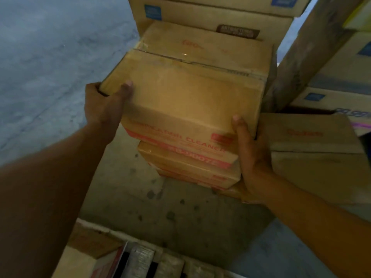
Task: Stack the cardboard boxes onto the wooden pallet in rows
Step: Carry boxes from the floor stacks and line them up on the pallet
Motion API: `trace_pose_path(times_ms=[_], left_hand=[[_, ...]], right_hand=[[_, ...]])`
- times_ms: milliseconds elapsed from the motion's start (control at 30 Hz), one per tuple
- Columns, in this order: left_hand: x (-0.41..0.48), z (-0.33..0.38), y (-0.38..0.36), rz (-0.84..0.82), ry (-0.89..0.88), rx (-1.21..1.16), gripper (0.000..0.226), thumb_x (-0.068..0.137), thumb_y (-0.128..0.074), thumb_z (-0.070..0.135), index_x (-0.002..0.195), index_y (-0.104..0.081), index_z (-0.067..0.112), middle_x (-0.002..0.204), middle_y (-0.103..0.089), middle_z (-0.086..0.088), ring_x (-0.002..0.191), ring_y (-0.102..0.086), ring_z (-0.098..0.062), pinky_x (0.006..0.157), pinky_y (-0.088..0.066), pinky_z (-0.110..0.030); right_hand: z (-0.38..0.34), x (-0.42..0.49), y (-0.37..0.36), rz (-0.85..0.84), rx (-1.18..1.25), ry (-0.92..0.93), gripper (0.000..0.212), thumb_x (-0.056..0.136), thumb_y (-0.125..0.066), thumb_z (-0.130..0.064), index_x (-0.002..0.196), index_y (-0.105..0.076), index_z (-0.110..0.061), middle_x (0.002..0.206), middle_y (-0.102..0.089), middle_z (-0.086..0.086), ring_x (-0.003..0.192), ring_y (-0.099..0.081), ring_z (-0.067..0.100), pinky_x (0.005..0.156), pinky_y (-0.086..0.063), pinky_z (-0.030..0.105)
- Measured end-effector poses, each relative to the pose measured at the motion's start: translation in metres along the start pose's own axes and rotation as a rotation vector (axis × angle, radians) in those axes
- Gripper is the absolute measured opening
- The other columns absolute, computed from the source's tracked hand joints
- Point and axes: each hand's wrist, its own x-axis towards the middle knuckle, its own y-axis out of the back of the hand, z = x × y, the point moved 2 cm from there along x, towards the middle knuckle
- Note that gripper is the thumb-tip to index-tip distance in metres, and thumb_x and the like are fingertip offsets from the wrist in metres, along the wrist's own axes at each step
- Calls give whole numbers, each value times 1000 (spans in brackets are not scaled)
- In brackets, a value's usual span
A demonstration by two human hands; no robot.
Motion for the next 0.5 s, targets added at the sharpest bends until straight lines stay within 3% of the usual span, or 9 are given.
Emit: trace_pose_path(times_ms=[67, 133, 233, 333, 400, 500], left_hand=[[9, -1, 3, 57, 53, -43, 61, 73, -75, 64, 112, -53, 22, 107, -56, 3, 99, -57, -19, 76, -49, -32], [15, -3, 10, 14, 139, -58, 62, 71, -72, 69, 107, -54, 23, 110, -57, 1, 101, -57, -23, 84, -53, -42], [0, -6, 19, -222, 267, -63, 89, 63, -70, 79, 132, -54, 26, 135, -55, 0, 118, -53, -27, 99, -45, -55], [-27, -6, 22, -408, 333, -110, 109, 55, -74, 79, 150, -38, 39, 148, -47, -3, 131, -45, -36, 102, -38, -68], [-39, -4, 23, -477, 338, -156, 106, 57, -81, 71, 150, -38, 41, 145, -50, -3, 126, -50, -39, 94, -46, -69], [-56, -9, 30, -480, 326, -238, 97, 61, -86, 55, 146, -41, 46, 135, -57, 1, 114, -59, -34, 84, -54, -63]], right_hand=[[-1, 1, -2, 15, 50, -47, 60, 82, -63, -62, 136, -57, -39, 120, -69, -12, 104, -68, 13, 97, -53, 44], [-1, 5, -1, 14, 144, -119, 51, 88, -64, -56, 135, -58, -37, 119, -71, -8, 98, -72, 18, 90, -58, 47], [-4, 16, 12, -28, 179, -163, 52, 87, -65, -57, 135, -55, -41, 116, -72, -4, 91, -75, 22, 68, -62, 43], [-9, 28, 23, -123, 131, -158, 59, 83, -66, -63, 136, -53, -42, 112, -72, 4, 88, -74, 25, 49, -58, 32], [-11, 38, 28, -159, 94, -143, 56, 83, -66, -62, 134, -53, -42, 102, -71, 6, 78, -72, 21, 48, -58, 36], [-15, 53, 33, -213, 46, -120, 40, 83, -68, -59, 119, -57, -44, 86, -69, 3, 59, -70, 15, 60, -62, 47]])
